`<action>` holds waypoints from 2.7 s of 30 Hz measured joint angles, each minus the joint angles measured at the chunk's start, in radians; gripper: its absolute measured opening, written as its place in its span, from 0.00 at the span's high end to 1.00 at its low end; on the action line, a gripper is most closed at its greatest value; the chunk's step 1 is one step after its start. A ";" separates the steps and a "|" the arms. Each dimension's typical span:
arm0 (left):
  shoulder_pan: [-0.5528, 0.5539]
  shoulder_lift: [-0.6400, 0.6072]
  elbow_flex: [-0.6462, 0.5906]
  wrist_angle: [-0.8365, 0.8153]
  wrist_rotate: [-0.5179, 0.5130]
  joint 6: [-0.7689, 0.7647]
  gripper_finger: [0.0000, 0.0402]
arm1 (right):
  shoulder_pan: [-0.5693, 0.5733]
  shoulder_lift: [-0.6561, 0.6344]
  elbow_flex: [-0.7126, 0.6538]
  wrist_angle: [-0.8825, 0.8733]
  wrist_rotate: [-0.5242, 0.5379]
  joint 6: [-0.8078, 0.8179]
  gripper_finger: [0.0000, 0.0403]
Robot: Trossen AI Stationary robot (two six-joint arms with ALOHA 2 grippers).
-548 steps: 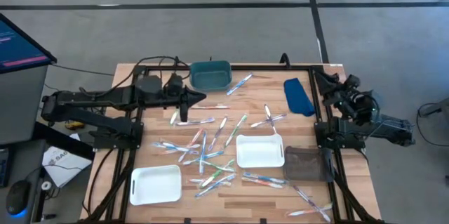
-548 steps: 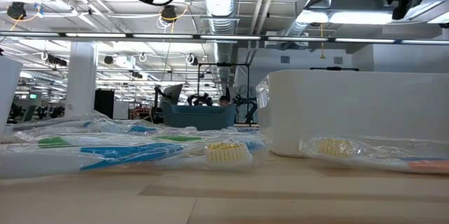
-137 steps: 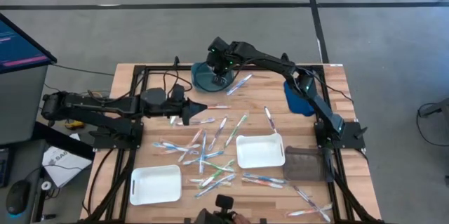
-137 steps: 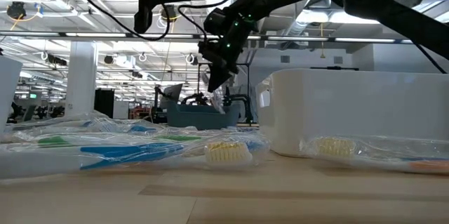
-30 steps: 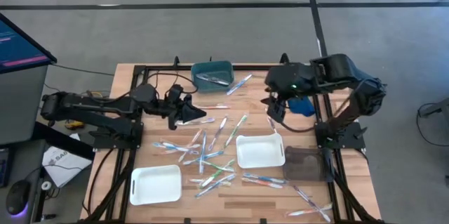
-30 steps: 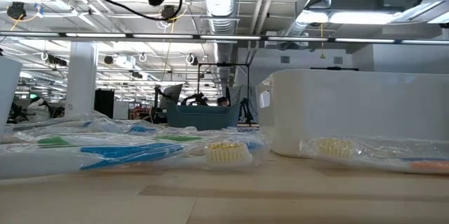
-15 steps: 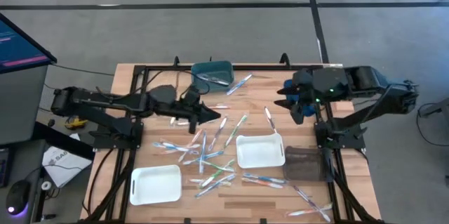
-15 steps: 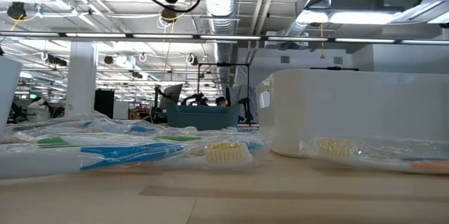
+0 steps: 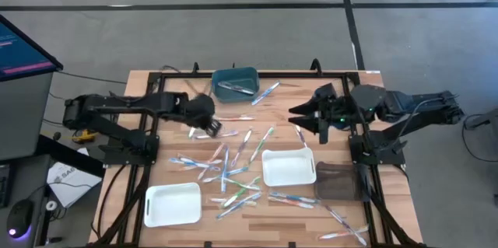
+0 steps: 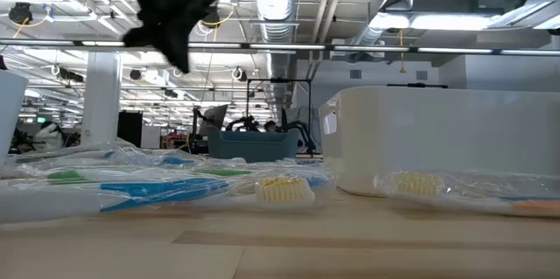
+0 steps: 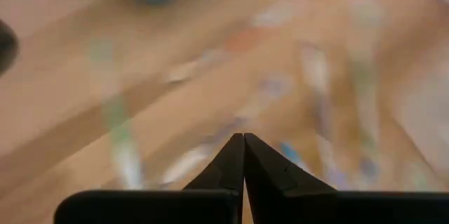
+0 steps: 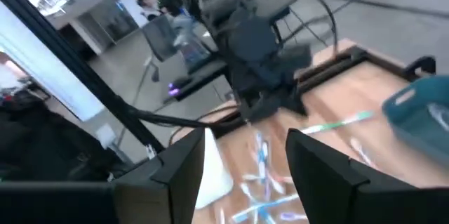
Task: Pick & Place Toothbrushes
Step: Put the green toothbrush into the bottom white bin
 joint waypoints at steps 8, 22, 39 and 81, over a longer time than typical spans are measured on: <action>0.157 0.005 -0.001 -0.064 -0.016 -0.048 0.99 | 0.081 0.075 0.002 0.248 0.000 0.038 0.52; 0.207 0.013 -0.001 -0.035 -0.100 0.009 0.99 | 0.105 0.109 0.002 0.387 0.003 0.027 0.52; 0.316 0.152 -0.215 0.048 0.186 0.039 0.89 | 0.042 0.109 0.002 0.442 0.007 0.026 0.52; 0.394 0.126 -0.370 0.321 0.209 0.139 0.58 | 0.036 0.161 0.002 0.461 0.004 0.016 0.52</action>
